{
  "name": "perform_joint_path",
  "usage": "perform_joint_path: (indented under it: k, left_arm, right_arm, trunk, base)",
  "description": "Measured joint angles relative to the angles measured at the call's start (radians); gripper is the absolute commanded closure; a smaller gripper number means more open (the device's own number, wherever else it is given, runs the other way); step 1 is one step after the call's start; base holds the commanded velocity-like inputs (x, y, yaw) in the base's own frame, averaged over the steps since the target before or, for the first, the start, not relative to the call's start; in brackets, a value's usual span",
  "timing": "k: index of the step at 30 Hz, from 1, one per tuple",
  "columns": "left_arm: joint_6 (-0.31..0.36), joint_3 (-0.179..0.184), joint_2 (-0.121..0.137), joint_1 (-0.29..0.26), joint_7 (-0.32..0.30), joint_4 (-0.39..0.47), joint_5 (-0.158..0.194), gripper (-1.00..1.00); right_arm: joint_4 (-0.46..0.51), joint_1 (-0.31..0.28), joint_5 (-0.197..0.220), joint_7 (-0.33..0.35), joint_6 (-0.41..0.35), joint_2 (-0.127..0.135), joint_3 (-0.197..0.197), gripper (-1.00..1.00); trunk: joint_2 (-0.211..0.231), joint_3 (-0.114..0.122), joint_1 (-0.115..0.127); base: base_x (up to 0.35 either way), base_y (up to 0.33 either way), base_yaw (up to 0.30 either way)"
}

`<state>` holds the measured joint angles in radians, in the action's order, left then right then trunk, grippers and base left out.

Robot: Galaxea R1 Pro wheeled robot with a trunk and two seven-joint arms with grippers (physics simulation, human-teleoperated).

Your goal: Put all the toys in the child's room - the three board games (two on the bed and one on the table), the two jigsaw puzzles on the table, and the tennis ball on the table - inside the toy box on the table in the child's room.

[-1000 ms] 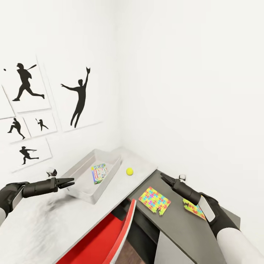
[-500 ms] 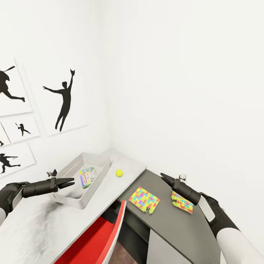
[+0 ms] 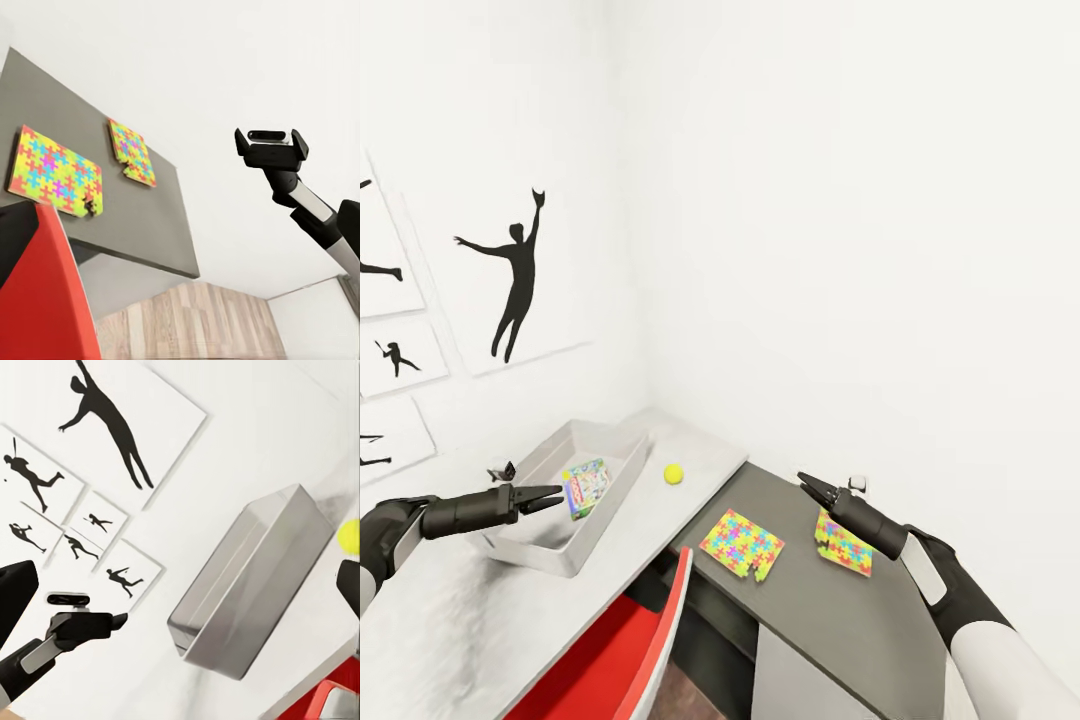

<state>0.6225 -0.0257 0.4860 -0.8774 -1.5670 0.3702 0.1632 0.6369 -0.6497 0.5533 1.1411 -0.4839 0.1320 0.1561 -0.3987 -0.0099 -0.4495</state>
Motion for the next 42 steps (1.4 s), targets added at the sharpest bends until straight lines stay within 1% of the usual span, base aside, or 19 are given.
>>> perform_joint_path:
  k: [6,15,38,42]
  left_arm:
    - [0.0,0.0,0.001,0.0,0.0,0.002,0.0,-1.0]
    - [0.0,0.0,0.0,0.0,0.0,0.002,0.0,-1.0]
    - [0.0,0.0,0.0,0.0,0.0,0.002,0.0,-1.0]
    - [0.0,0.0,0.0,0.0,0.0,0.002,0.0,-1.0]
  right_arm:
    - [-0.001,0.0,0.0,0.0,0.0,0.0,0.0,-1.0]
    - [-0.002,0.0,0.003,0.0,0.0,0.001,0.001,-1.0]
    - [-0.007,0.0,0.006,0.0,0.0,0.002,0.009,-1.0]
    - [-0.007,0.0,0.006,0.0,0.0,0.002,0.009,-1.0]
  trunk:
    - [0.0,0.0,0.0]
    - [0.0,0.0,0.0]
    - [0.0,0.0,0.0]
    - [0.0,0.0,0.0]
  base:
    - [-0.018,0.0,-0.269]
    - [-0.181,0.0,-0.277]
    - [-0.007,0.0,-0.278]
    - [-0.158,0.0,-0.278]
